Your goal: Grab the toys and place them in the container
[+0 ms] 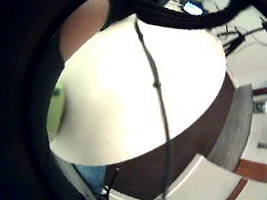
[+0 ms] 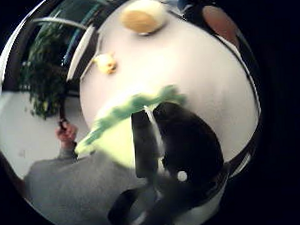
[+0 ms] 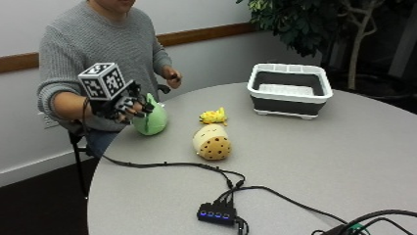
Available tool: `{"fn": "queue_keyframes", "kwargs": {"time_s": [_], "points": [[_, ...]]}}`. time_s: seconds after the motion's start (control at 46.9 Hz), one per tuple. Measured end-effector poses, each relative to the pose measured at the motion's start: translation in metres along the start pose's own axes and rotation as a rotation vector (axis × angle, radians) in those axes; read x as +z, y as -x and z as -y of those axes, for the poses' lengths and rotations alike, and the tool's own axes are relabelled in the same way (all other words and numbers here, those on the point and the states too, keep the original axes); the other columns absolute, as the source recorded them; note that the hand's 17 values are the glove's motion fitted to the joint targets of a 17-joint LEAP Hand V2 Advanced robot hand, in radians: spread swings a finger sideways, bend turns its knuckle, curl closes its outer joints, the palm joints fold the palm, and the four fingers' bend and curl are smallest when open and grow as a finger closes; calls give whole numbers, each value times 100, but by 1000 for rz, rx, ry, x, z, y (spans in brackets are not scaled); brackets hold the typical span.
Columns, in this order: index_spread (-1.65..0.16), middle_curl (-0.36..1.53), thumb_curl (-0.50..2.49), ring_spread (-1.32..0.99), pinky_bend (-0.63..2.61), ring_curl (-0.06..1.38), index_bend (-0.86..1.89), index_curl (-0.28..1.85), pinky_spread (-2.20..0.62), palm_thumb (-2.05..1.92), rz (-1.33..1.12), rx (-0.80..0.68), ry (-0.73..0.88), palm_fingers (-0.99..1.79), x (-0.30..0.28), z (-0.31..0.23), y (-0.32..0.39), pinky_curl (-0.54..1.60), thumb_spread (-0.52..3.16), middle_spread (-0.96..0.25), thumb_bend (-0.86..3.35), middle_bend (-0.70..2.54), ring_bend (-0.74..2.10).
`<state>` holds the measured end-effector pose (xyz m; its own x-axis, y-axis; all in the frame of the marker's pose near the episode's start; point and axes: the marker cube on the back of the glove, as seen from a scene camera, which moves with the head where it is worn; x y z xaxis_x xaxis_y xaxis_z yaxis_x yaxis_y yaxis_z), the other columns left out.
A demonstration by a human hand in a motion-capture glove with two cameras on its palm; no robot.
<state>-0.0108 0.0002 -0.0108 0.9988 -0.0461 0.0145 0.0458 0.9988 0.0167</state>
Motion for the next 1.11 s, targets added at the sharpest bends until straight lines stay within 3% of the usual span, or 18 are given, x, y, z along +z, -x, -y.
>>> {"fn": "queue_keyframes", "kwargs": {"time_s": [0.171, 0.362, 0.767, 0.959, 1.044, 1.108], "points": [[-25, 7, 1, -13, 51, 4, 35, 14, 1, -6, -19, -130, -33, 20, -35, 8, 29, 16, 94, -15, -4, 17, 18], [-31, 12, 4, -18, 59, 7, 33, 20, 1, -7, -31, -181, -20, 18, -48, 18, 41, 22, 122, -19, -4, 17, 20], [-35, 19, 8, -22, 65, 14, 30, 28, 1, -7, 23, -246, 17, 15, -49, 29, 73, 28, 137, -21, -4, 17, 24], [-35, 21, 9, -22, 70, 16, 26, 30, 1, -7, -10, -288, 127, 11, -21, 38, 98, 30, 137, -21, -5, 16, 25], [-36, 21, 10, -21, 73, 17, 23, 31, 2, -7, -67, -250, 192, 8, 6, 35, 91, 31, 135, -20, -4, 16, 26], [-36, 21, 12, -20, 77, 18, 21, 32, 3, -6, -113, -142, 257, 5, 33, 38, 73, 33, 133, -20, -4, 15, 25]]}}
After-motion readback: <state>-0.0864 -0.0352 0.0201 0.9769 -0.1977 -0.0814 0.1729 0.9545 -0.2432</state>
